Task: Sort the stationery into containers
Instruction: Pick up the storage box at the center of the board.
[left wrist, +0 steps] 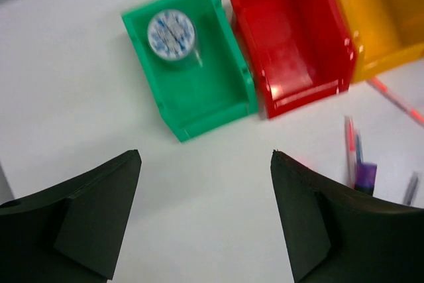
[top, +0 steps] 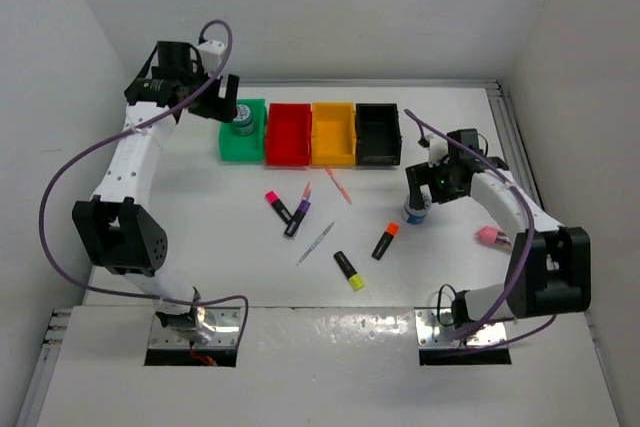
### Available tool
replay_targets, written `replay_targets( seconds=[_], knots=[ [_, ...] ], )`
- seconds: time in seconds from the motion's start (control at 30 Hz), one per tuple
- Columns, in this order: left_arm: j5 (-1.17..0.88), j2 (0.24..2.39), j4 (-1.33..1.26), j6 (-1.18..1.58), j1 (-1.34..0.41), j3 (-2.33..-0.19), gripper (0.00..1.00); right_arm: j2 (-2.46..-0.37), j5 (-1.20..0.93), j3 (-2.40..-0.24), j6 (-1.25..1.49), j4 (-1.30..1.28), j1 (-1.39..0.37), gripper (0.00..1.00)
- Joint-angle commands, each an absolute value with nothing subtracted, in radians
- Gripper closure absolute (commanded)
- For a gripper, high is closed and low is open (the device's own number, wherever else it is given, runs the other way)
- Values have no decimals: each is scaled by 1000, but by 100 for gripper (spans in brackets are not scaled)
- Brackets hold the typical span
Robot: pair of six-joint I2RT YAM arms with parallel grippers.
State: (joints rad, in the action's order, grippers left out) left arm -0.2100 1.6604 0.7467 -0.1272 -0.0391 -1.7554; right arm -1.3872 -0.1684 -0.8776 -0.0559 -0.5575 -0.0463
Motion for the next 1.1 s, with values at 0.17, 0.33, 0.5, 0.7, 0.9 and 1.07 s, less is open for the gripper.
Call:
replay_targets(
  seconds=[0.17, 0.33, 0.5, 0.7, 0.9, 1.07],
  knots=[
    [-259, 1513, 775, -124, 38, -1589, 14, -1473, -129, -899, -54, -480, -120, 1],
    [-275, 1477, 785, -126, 86, -1549, 15, -1538, -106, -911, -69, -469, -146, 11],
    [-302, 1454, 805, -143, 152, -1531, 15, -1563, -136, -989, -81, -509, -173, 56],
    [-409, 1453, 844, -170, 258, -1510, 16, -1637, -195, -1333, -144, -699, -307, 91],
    [-577, 1469, 851, -175, 397, -1477, 16, -1814, -276, -1699, -187, -795, -575, 96],
    [-673, 1494, 887, -204, 532, -1473, 18, -2093, -250, -1998, -235, -785, -808, 97]
  ],
)
